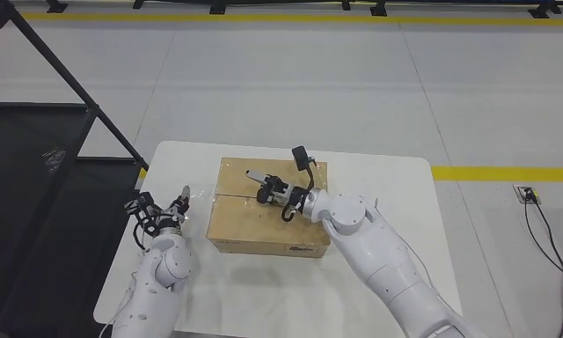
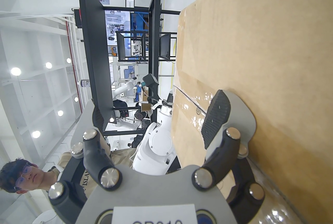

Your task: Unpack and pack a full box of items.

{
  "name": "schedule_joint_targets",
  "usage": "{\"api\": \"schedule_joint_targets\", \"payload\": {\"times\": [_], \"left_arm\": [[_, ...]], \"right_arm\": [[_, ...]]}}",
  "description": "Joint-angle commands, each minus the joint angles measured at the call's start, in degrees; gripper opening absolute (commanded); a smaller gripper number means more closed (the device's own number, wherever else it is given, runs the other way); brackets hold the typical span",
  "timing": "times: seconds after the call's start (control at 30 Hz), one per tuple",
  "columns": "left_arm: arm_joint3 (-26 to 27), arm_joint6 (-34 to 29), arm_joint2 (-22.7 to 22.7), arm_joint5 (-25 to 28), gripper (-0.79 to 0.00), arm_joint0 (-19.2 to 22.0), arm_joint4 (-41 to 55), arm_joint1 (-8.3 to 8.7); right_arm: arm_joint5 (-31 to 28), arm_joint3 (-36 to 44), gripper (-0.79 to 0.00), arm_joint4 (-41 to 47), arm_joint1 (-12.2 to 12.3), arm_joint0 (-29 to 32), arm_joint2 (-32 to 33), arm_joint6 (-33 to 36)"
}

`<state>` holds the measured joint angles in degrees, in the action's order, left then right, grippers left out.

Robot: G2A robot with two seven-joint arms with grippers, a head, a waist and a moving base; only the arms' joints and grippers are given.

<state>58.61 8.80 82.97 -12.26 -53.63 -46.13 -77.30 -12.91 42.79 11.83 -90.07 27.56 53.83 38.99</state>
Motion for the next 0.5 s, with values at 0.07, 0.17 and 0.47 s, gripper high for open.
{"api": "schedule_joint_targets", "payload": {"times": [0.07,0.17,0.47], "left_arm": [[0.76,-0.26,1.66,-0.16,0.0,0.32,3.89,-0.13],[1.4,-0.42,2.77,-0.13,0.0,0.55,6.38,-0.2],[5.43,0.53,7.08,1.05,0.0,0.5,14.86,-0.3]], "right_arm": [[0.0,-0.02,0.0,-0.32,-0.02,-0.02,0.21,0.15],[-0.07,0.17,0.0,-0.59,0.01,0.08,0.44,0.35],[0.22,0.81,0.0,-1.35,0.24,0.5,1.29,0.84]]}}
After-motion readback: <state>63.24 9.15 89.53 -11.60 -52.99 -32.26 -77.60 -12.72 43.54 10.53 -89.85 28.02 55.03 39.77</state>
